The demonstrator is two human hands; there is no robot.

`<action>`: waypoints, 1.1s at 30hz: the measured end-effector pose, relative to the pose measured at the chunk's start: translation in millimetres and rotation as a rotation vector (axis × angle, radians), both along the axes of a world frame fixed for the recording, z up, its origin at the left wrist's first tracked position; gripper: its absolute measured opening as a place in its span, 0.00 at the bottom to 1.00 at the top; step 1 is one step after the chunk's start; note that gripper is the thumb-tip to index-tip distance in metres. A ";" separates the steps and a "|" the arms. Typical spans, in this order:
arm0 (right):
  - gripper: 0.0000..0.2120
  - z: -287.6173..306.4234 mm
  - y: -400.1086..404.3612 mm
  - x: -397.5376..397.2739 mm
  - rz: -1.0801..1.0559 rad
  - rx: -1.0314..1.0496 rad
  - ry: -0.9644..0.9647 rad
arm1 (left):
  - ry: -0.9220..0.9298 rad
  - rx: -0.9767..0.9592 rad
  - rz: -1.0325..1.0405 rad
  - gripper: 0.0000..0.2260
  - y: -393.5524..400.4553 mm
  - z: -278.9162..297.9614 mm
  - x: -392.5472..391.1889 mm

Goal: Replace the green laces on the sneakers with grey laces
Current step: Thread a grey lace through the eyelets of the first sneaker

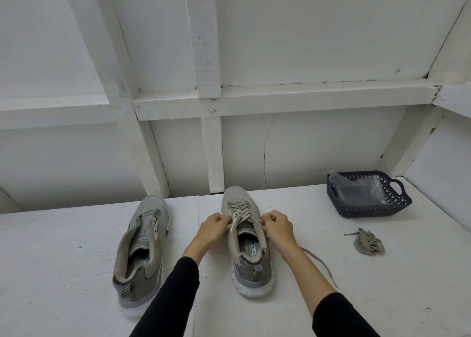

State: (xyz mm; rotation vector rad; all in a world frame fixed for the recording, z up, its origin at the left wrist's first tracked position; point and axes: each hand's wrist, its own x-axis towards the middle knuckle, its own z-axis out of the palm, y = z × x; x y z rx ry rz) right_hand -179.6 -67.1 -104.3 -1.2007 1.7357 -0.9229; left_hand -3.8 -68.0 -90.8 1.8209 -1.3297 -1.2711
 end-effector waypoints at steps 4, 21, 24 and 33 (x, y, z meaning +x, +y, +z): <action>0.08 2.2 -7.2 1.4 0.062 -0.110 0.151 | -0.398 -0.186 0.090 0.03 -6.4 -1.4 -4.0; 0.06 -3.9 -45.9 9.9 0.364 -0.296 0.248 | -0.562 -0.560 -0.145 0.08 -17.4 -9.8 -9.4; 0.06 -4.9 -44.8 10.4 0.388 -0.324 0.272 | -0.656 -0.559 -0.164 0.06 -17.7 -9.0 -10.9; 0.09 -7.5 -37.3 15.9 0.346 -0.439 0.289 | -0.746 -0.705 -0.227 0.05 -25.0 -20.5 -15.5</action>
